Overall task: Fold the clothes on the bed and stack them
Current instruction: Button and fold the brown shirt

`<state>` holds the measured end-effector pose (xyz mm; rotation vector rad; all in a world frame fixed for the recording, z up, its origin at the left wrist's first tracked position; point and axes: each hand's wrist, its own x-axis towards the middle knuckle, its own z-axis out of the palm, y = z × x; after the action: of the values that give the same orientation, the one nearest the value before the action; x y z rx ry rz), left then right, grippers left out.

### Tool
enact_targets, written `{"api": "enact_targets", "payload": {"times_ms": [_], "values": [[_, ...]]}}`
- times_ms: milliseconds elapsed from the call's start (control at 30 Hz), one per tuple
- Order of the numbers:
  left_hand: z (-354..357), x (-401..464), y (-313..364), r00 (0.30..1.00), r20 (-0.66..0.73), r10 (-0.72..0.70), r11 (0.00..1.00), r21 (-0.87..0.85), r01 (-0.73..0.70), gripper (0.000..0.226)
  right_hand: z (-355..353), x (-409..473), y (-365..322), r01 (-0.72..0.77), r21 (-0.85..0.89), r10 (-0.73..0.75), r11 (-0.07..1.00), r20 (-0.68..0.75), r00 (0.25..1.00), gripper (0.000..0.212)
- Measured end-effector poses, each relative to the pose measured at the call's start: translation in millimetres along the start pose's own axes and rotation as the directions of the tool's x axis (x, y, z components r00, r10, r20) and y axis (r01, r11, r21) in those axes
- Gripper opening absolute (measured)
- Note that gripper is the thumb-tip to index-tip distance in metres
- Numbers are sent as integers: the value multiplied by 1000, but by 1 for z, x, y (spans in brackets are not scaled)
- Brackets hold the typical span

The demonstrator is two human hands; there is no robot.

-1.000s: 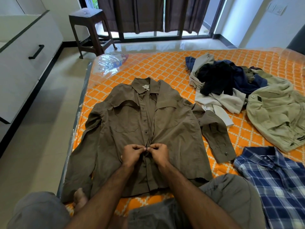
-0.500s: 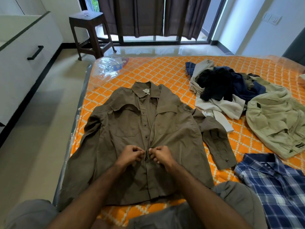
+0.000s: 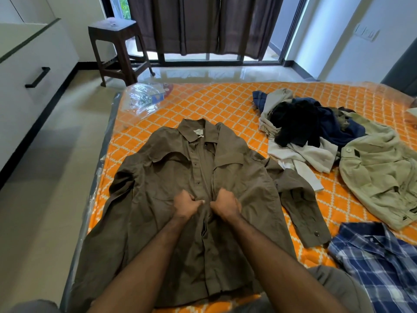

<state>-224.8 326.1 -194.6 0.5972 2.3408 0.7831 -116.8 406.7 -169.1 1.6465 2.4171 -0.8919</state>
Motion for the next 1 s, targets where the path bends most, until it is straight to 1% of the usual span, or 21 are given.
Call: {"api": "enact_targets", "payload": {"times_ms": [100, 133, 200, 233, 300, 367, 467, 567, 633, 733, 833, 933, 1000], "values": [[9, -5, 0, 995, -87, -54, 998, 10, 55, 38, 3, 6, 15, -37, 237, 34, 971, 18, 999, 13], [13, -5, 1, 993, -101, -66, 998, 5, 67, 37, 4, 8, 18, -42, 312, 40, 949, 13, 999, 15], [15, -5, -1, 990, -107, -94, 995, -34, 91, 29, 7, 9, 20, -34, 453, 37, 891, 1, 999, 25], [15, -4, -1, 990, -99, -101, 994, -50, 97, 24, 8, 10, 20, -21, 519, 29, 855, -7, 1000, 27], [13, 0, -4, 991, -85, -100, 990, -103, 91, 16, 12, 10, 15, -10, 595, 21, 804, -12, 1000, 27], [12, 2, -7, 990, -72, -119, 977, -186, 103, 16, 19, 11, 10, -7, 629, 19, 777, -12, 1000, 23], [11, -2, -9, 985, -100, -139, 950, -296, 104, 20, 29, 11, 2, -34, 645, 44, 763, 1, 999, 21], [14, -7, -10, 983, -139, -121, 923, -380, 60, 13, 35, 8, 0, -46, 645, 84, 762, -27, 996, 24], [16, -8, -10, 980, -157, -120, 910, -412, 46, 8, 36, 7, 0, -42, 647, 87, 761, -37, 996, 20], [18, -9, -10, 976, -174, -132, 907, -418, 48, 17, 36, 7, 0, -36, 653, 85, 757, -43, 995, 7], [20, -10, -11, 974, -180, -134, 912, -407, 50, 20, 40, 6, -3, -44, 675, 95, 736, -38, 995, 6], [23, -11, -13, 971, -210, -113, 926, -378, 26, 13, 48, 7, -1, -42, 696, 93, 717, -35, 995, 22], [26, -12, -15, 968, -233, -94, 931, -366, 2, 5, 53, 9, 2, -41, 714, 94, 699, -36, 995, 26]]}}
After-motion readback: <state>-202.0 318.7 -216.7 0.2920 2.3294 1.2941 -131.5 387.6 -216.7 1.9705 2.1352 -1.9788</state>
